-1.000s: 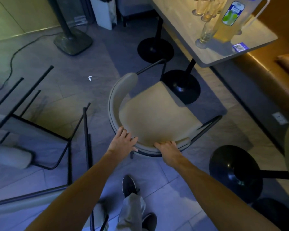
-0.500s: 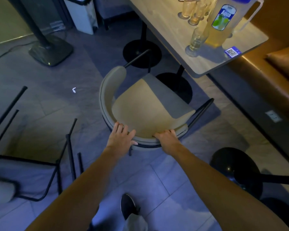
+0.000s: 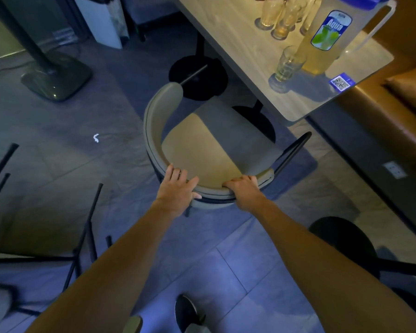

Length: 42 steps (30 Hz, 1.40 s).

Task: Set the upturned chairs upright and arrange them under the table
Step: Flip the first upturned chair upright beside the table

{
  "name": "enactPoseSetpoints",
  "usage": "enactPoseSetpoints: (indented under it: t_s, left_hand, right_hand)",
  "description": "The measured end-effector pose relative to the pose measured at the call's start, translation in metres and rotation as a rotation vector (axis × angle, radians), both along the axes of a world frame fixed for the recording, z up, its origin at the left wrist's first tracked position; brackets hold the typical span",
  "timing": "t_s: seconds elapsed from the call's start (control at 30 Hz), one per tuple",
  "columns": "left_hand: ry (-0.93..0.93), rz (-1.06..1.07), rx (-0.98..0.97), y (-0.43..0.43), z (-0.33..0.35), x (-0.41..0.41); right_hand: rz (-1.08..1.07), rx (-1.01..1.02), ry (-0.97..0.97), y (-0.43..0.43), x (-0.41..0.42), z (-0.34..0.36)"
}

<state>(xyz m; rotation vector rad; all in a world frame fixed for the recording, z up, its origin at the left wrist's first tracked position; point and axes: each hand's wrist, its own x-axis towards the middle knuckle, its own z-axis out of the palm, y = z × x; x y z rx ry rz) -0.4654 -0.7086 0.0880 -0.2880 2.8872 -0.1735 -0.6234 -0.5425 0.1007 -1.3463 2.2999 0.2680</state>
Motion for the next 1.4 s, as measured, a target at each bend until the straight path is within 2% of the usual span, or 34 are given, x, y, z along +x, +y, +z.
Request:
enactPoseSetpoints:
  t_s: [0.4,0.57,0.9,1.4]
  left_hand:
    - [0.058,-0.014,0.066,-0.027,-0.008,-0.039]
    - [-0.041,0.038,0.14,-0.029,0.001,-0.053]
    - [-0.125,0.084,0.08,-0.027,0.007,-0.066]
    - [-0.05,0.088,0.016,-0.023,0.002,-0.068]
  right_hand:
    - [-0.022,-0.012,-0.038,-0.025,-0.041,0.001]
    - [-0.02,-0.003,-0.06,-0.029,-0.05,0.003]
    - [-0.01,-0.027,-0.067,-0.032,-0.063,0.002]
    - [0.02,0.015,-0.03,-0.035,-0.069,-0.004]
